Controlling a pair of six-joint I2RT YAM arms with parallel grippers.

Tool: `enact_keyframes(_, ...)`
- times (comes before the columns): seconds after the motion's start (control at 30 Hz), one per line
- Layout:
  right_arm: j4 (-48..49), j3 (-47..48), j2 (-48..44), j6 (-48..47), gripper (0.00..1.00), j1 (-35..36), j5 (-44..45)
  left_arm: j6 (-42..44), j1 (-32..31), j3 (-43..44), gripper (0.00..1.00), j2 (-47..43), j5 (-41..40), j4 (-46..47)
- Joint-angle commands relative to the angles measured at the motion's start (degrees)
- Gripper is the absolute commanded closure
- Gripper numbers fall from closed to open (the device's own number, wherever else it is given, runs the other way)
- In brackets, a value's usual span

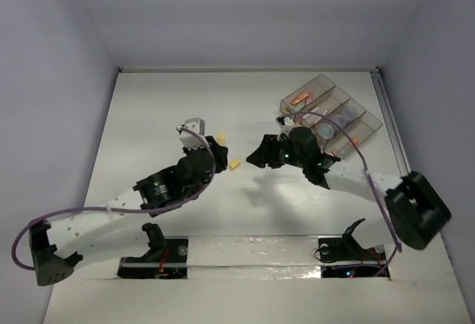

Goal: Sort the stationery into containers
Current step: Close the pen cap on the pen.

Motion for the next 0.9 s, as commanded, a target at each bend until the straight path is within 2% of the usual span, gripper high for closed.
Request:
enact_keyframes(0.0, -0.8, 5.8, 9.4, 0.1, 0.35, 3.7, 7.7, 3.3, 1.3, -2.2, 1.0, -6.5, -1.2, -3.3)
enact_keyframes(0.1, -2.2, 10.6, 16.9, 0.6, 0.36, 5.5, 9.9, 4.9, 1.8, -3.1, 1.0, -10.4, -0.7, -3.4)
enact_keyframes(0.27, -5.6, 17.5, 24.3, 0.6, 0.37, 7.6, 12.4, 7.0, 1.8, -3.6, 1.0, -14.8, -0.6, -3.8)
enact_keyframes(0.57, -10.2, 25.5, 32.2, 1.5, 0.4, 8.2, 14.7, 8.5, 1.8, -4.6, 1.0, -20.5, 2.1, -3.1)
enact_keyframes(0.87, -19.9, 36.0, 39.4, -4.1, 0.44, 10.4, 16.1, 8.2, 1.8, -5.7, 1.0, -22.1, 3.3, -2.0)
